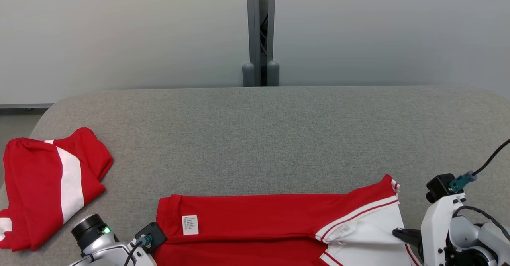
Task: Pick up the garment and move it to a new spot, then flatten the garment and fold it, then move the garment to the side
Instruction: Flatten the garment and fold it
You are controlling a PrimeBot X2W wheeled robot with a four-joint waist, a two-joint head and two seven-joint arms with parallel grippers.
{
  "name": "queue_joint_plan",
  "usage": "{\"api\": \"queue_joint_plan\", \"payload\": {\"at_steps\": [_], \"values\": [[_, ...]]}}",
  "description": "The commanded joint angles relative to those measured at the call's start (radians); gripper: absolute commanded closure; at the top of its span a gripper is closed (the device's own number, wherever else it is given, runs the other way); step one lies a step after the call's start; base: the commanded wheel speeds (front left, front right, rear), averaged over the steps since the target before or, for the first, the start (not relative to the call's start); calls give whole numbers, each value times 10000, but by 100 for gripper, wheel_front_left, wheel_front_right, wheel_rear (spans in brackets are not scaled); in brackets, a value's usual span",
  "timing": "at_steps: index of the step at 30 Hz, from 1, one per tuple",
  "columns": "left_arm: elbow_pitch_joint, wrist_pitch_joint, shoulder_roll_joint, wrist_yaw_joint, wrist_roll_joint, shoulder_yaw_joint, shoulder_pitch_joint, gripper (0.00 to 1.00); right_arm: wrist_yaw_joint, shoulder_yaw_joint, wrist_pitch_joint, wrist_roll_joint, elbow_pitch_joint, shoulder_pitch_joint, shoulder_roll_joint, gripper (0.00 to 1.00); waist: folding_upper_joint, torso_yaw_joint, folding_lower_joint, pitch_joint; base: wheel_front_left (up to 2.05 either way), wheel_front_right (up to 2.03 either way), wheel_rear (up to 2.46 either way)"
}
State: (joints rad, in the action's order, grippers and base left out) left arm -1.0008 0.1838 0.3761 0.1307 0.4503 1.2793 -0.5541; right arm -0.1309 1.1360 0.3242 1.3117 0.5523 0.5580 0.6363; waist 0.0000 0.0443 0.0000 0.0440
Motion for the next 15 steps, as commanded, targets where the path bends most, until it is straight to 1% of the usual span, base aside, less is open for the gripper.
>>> {"api": "queue_joint_plan", "payload": {"at_steps": [1, 2, 3, 4, 5, 6, 12, 15], "values": [[9, -46, 50, -7, 48, 0, 129, 100, 5, -51, 142, 80, 24, -203, -20, 100, 0, 8, 0, -3, 0, 0, 0], [28, -50, 54, -7, 61, 0, 125, 100, 5, -109, 210, 94, 37, -214, -33, 100, 0, 13, 0, -3, 0, 0, 0], [50, -10, 67, -7, 76, 0, 119, 92, 5, -157, 224, 35, 35, -198, -37, 69, 0, 19, 0, -3, 0, 0, 0], [43, 74, 95, -7, 80, -1, 36, 63, 5, -232, 137, -14, 62, -217, -45, 6, 0, 27, 0, -3, 0, 0, 0], [0, 141, 108, -7, 104, -20, -55, 7, 5, -296, 157, 54, 145, -296, -76, 0, 0, 36, 0, 2, 0, 0, 0], [-59, 201, 88, -7, 146, -44, -76, 0, 5, -346, 164, 23, 148, -330, -118, 0, 0, 43, 0, 10, 0, 0, 0], [-366, 319, -17, -7, 366, -62, -29, 0, 5, -785, 337, 158, 79, -445, -102, 0, 0, 69, 0, 148, 0, 0, 0], [-492, 430, -23, -124, 547, -250, -117, 0, 5, -1116, 11, 30, -18, -400, 18, 0, 0, 84, 0, 232, 0, 0, 0]]}}
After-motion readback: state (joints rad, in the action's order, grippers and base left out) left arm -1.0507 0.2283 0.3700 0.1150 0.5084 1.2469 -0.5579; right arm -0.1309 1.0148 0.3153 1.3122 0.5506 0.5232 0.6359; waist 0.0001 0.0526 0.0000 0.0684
